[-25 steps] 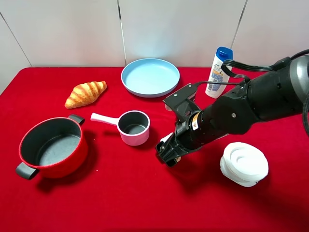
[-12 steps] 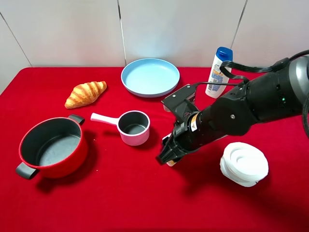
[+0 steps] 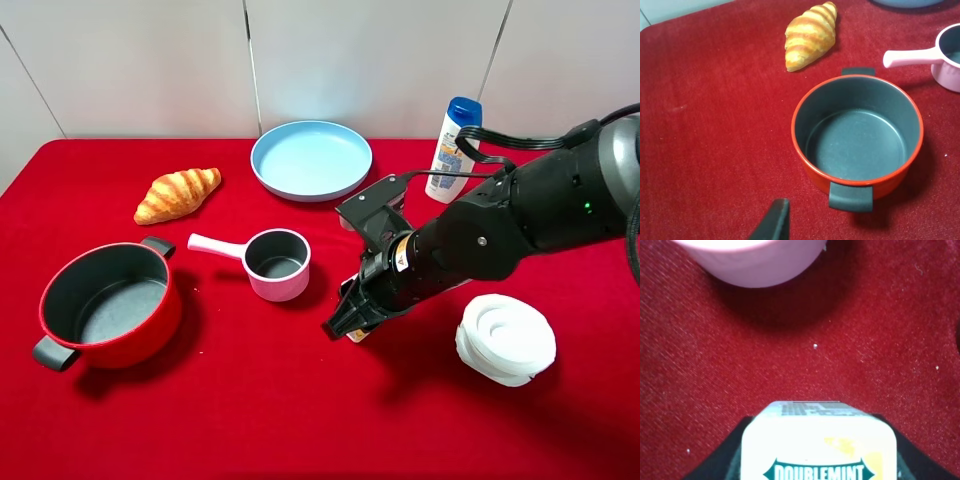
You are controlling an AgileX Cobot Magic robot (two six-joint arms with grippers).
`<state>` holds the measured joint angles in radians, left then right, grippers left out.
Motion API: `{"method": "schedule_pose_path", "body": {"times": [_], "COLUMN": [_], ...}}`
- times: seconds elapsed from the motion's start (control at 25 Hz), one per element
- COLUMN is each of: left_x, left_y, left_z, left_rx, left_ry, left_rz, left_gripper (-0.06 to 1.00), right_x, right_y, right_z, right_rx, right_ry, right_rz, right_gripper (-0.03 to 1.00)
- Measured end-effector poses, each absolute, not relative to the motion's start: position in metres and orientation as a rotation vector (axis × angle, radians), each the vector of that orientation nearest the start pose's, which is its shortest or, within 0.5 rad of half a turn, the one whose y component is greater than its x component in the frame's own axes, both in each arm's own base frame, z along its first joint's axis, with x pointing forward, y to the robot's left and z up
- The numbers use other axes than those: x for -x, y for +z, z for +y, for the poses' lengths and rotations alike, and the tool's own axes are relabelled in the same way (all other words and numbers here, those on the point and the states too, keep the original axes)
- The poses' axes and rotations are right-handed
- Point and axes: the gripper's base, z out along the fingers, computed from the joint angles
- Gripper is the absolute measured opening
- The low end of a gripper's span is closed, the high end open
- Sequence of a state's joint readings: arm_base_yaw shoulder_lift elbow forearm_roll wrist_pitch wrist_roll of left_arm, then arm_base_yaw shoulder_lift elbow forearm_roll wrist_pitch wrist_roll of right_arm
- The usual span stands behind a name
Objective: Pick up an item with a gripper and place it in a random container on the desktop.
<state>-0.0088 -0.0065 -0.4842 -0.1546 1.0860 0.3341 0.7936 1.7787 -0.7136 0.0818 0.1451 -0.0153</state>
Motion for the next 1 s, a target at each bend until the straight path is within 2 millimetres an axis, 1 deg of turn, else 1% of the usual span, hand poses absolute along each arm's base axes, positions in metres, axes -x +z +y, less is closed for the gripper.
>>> {"method": "schedule_pose_path", "body": {"times": [0.28,0.44,0.76,1.0], "left_x": [0.006,0.006,0.006,0.006], "left_y": [0.272,0.272,0.272,0.272], "left_z": [-0.012,-0.012,-0.012,-0.012], "left_rx": [-0.362,-0.362,-0.362,-0.362], "left_ry": [0.014,0.014,0.014,0.014], "left_rz": [2.037,2.037,2.037,2.037], "left_gripper": [0.99,0.99,0.99,0.99], "right_x": [-0.205,-0.203,-0.200,-0.211], "right_y": [0.114,0.118,0.141,0.166], "right_z": [0.210,0.209,0.206,0.220], "right_rx": [0.967,0.970,0.969,0.999], "right_ry": [0.275,0.274,0.290,0.289], "right_rz": [2.551,2.564,2.550,2.580], "right_gripper": [0.34,0.34,0.34,0.34]}}
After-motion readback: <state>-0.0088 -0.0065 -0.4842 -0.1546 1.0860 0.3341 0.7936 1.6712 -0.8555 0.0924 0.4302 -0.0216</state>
